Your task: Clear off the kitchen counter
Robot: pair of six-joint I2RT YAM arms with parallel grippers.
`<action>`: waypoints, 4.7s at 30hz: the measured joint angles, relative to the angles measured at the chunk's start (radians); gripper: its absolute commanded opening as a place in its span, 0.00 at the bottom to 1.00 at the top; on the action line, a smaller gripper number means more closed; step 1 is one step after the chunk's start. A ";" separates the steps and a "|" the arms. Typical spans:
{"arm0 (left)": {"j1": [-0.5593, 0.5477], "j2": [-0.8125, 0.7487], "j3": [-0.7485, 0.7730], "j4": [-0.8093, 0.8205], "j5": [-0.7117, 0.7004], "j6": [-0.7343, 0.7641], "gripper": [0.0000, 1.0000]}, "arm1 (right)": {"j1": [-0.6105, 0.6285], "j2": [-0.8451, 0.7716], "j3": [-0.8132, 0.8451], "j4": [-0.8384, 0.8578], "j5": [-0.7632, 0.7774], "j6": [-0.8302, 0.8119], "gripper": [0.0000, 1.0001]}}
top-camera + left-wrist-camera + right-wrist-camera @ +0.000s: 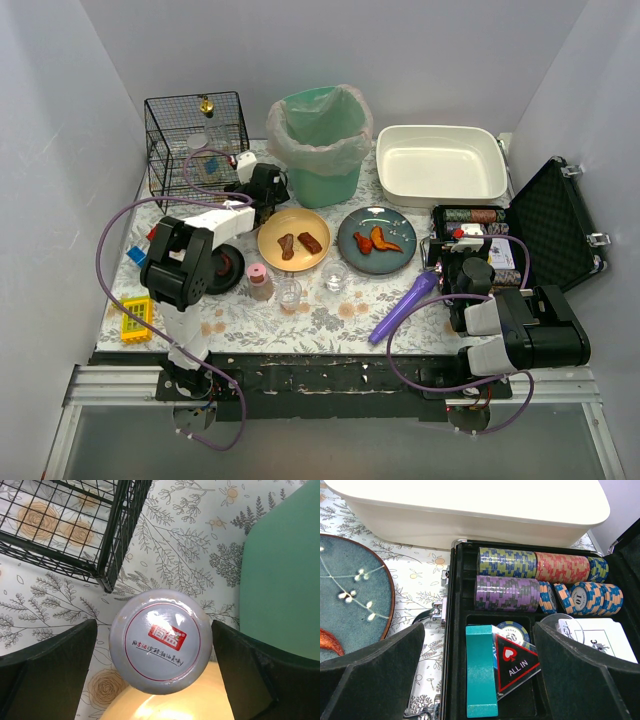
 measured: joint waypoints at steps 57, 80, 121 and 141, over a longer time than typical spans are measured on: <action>0.287 -0.558 -0.140 -0.159 0.177 0.195 0.00 | 0.000 0.000 0.000 0.000 0.000 0.000 0.98; 0.587 -0.312 0.016 -0.034 0.282 0.220 0.00 | 0.000 0.000 0.000 0.000 0.000 0.000 0.98; 0.568 -0.066 -0.043 0.285 0.413 0.352 0.29 | 0.000 0.000 0.000 0.000 0.000 0.000 0.98; 0.529 -0.038 0.037 0.183 0.376 0.375 0.91 | 0.000 0.000 0.000 0.000 0.000 0.000 0.98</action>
